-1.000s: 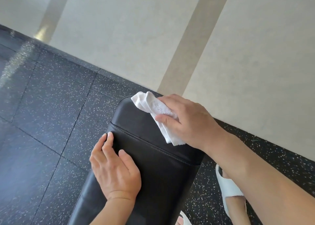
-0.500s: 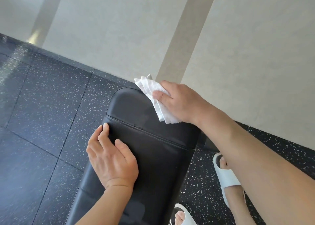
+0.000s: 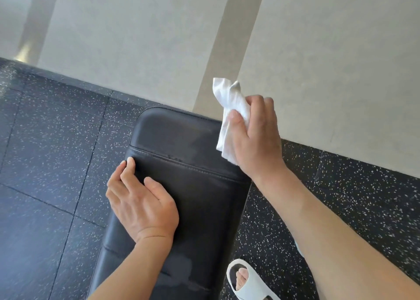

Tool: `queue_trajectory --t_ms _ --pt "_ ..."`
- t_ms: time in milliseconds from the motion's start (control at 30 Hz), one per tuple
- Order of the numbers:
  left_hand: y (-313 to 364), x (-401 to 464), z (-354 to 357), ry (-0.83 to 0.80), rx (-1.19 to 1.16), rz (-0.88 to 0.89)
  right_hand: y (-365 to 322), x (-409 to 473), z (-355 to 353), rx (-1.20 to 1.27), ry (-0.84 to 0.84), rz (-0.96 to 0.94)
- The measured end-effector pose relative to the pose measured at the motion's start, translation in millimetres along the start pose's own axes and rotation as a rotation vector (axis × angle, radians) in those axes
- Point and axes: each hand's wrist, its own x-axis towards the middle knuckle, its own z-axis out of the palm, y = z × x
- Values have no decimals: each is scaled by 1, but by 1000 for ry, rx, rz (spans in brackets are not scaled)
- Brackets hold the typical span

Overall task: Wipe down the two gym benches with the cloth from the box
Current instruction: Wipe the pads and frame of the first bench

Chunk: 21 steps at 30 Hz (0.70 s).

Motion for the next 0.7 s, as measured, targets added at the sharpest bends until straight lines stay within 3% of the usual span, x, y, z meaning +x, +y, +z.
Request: queue_trajectory --t_ms 233,400,700 --pt "3 -1 -1 -7 15 -10 23 -73 2 188 198 35" --pt "4 -2 -2 -5 7 -20 25 -152 24 319 212 89" --pt "6 -1 -4 -6 5 -23 16 -63 14 198 312 86"
